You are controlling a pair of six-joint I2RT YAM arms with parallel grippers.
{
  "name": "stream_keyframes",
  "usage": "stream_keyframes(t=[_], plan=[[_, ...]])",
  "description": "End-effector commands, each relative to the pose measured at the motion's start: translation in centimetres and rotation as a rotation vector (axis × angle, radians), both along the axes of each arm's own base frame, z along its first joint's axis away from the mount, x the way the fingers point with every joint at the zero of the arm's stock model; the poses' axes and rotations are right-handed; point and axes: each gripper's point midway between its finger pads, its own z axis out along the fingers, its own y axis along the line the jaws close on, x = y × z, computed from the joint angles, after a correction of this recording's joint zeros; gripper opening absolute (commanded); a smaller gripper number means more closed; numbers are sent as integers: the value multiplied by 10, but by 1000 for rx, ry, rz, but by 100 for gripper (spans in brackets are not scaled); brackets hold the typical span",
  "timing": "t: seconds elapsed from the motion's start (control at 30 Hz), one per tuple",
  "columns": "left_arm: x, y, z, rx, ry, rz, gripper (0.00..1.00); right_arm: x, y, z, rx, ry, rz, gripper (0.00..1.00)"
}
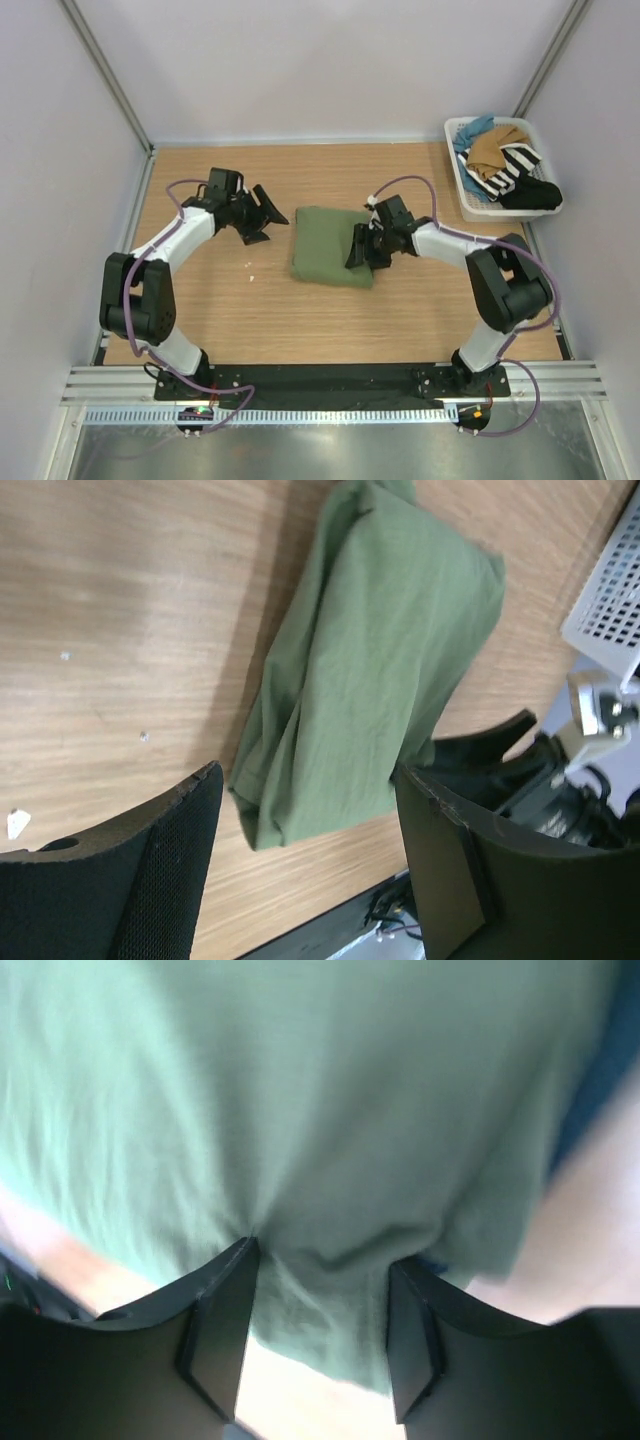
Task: Fold and stack the tank tops
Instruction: Fold the tank top
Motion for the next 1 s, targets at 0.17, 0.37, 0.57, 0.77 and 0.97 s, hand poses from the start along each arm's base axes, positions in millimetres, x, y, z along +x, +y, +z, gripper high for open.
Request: stream_keyframes(t=[0.17, 0.37, 0.57, 0.77, 0.97], plan=[[-24, -9, 1, 57, -24, -80, 70, -26, -28, 32, -44, -93, -123, 78], [3, -32, 2, 74, -60, -183, 61, 5, -43, 47, -40, -111, -154, 62], [39, -38, -7, 122, -76, -223, 59, 31, -40, 45, -52, -103, -173, 50], [57, -47, -33, 122, -35, -250, 53, 46, -41, 26, -95, -60, -209, 46], [64, -62, -39, 95, -58, -287, 50, 53, -46, 20, -136, -59, -228, 46]])
